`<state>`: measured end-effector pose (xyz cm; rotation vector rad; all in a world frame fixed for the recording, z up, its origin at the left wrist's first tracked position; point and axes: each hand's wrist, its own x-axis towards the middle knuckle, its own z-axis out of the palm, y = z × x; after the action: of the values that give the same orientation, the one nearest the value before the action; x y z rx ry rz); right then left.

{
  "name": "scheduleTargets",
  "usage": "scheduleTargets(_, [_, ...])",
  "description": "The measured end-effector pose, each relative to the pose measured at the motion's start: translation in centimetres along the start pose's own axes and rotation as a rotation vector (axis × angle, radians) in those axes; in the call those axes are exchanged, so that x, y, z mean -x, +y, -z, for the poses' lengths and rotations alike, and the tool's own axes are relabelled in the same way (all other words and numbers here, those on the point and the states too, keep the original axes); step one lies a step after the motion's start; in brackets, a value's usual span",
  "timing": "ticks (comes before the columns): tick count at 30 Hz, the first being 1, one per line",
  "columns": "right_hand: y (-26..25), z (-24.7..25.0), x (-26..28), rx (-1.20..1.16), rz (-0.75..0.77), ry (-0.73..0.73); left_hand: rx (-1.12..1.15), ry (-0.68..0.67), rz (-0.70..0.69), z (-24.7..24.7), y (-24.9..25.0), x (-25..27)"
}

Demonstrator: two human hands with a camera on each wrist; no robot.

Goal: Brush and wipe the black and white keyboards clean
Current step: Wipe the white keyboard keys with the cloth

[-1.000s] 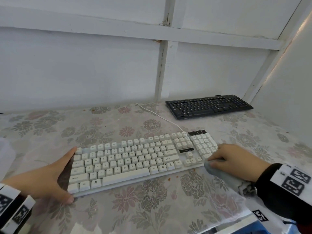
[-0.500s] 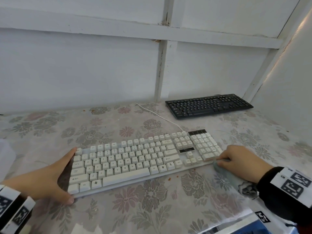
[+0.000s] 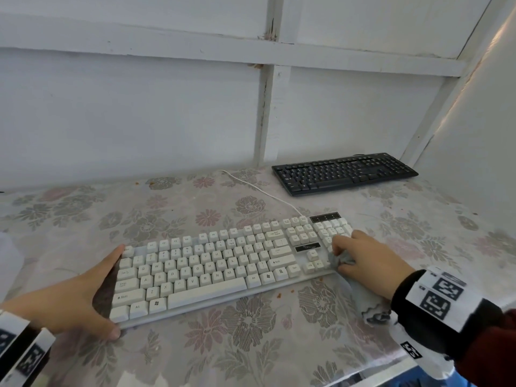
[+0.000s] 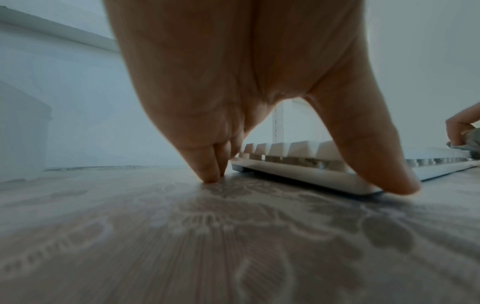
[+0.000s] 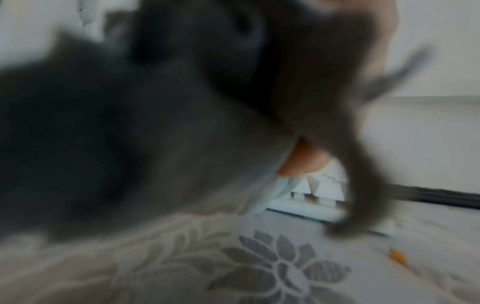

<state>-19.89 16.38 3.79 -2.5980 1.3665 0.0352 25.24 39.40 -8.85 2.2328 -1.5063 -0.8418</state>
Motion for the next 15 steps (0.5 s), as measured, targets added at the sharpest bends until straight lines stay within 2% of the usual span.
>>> scheduleTargets(6, [-1.3,-0.7,-0.8,0.151,-0.053,0.026,-0.035,0.004,-0.007,-0.3,-1.5,-0.6])
scheduleTargets(11, [0.8,0.0,-0.3,0.278,-0.089,0.029,-0.06,0.012,-0.022,-0.4,-2.2,-1.1])
scheduleTargets(15, [3.0,1.7,0.1,0.184,-0.124,0.051,-0.061,0.026,-0.011,-0.9,-3.1,-1.4])
